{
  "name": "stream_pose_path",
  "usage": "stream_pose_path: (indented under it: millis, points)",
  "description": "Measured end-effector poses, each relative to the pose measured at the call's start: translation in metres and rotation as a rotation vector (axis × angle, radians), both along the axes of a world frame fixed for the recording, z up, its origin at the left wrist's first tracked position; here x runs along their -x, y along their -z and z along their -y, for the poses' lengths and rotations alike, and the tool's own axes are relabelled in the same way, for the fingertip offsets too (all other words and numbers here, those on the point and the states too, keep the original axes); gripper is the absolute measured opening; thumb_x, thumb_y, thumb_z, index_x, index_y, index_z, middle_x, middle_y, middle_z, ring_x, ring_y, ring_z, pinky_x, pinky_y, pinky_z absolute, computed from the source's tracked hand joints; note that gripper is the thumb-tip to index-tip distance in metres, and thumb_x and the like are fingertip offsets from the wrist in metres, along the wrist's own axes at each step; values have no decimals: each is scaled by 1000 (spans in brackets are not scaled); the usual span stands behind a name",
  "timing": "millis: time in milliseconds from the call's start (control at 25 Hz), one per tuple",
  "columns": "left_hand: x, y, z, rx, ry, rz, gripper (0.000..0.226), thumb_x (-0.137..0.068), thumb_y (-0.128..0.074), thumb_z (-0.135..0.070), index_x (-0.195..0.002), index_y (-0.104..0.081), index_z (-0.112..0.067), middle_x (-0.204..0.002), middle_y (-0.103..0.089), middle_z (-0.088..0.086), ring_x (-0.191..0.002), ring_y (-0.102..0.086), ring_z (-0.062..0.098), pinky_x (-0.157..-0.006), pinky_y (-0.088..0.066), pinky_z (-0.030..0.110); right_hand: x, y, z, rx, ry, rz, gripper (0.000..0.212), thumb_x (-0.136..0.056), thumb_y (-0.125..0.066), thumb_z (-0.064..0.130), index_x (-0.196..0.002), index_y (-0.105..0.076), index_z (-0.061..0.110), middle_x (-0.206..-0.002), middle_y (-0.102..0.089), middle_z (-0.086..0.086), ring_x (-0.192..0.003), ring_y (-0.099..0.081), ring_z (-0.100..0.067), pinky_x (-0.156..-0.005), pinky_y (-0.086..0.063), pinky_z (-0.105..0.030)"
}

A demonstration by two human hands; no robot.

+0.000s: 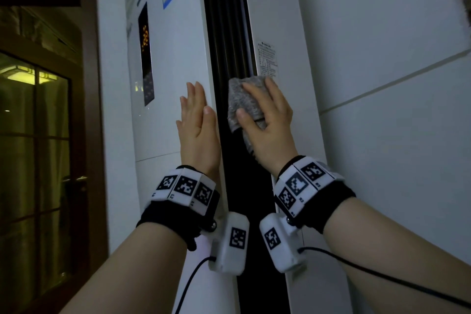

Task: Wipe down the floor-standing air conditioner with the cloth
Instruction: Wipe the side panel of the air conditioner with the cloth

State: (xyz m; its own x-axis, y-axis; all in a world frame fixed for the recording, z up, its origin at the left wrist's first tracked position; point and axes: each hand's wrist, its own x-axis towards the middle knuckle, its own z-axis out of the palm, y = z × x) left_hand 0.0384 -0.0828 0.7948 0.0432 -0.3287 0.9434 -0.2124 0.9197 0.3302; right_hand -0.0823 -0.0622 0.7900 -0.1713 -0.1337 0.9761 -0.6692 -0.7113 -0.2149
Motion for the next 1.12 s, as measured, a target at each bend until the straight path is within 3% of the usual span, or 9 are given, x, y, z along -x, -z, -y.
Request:
stream_pose_path:
  millis: [200,360,520,680,800,1000,1120]
  points:
    - [-4,9,0,-18,25,14,47,-105,-24,-15,-150,-13,-25,-159,-3,-10,-144,4,4,-114,11,29,5,-11,-6,-40,-12,88,43,-91,-59,21,-133,-50,22,-151,-26,-7,-138,-22,-24,-115,-15,-31]
    - [-8,9,1,-21,52,32,48,-105,-25,-14,-150,-13,-23,-159,-2,-8,-145,5,7,-114,11,32,-9,-3,-6,-1,36,-160,43,-87,-62,25,-129,-54,26,-150,-28,-5,-138,-21,-26,-115,-16,-38]
    - [-12,19,2,-41,54,48,49,-104,-26,-13,-150,-12,-25,-159,-2,-9,-145,5,6,-114,10,33,-4,-5,-11,-39,-8,45,42,-89,-62,22,-130,-53,25,-151,-26,-6,-138,-20,-24,-116,-17,-39]
    - [-11,21,3,-49,67,46,49,-104,-27,-13,-150,-12,-25,-159,-2,-9,-145,6,7,-113,11,32,-9,15,-6,14,40,-125,43,-86,-63,24,-128,-55,24,-149,-29,-6,-138,-21,-27,-115,-18,-40]
    - [-12,24,4,-51,63,43,49,-104,-27,-13,-150,-13,-26,-159,-2,-9,-145,6,7,-112,11,31,-8,15,-7,13,10,46,41,-87,-64,21,-128,-55,23,-149,-28,-6,-137,-22,-23,-116,-20,-40]
    - [-10,29,6,-46,66,36,49,-104,-27,-14,-150,-13,-25,-159,-2,-7,-145,5,9,-113,12,33,-7,39,-6,9,24,-46,41,-86,-63,25,-126,-55,26,-149,-28,-4,-137,-22,-19,-115,-18,-33]
    - [-10,34,6,-43,63,21,49,-104,-27,-13,-150,-14,-26,-159,-2,-6,-145,6,9,-113,12,32,-3,39,-9,-33,-12,88,41,-88,-64,19,-127,-53,26,-150,-26,-4,-137,-22,-18,-115,-19,-33]
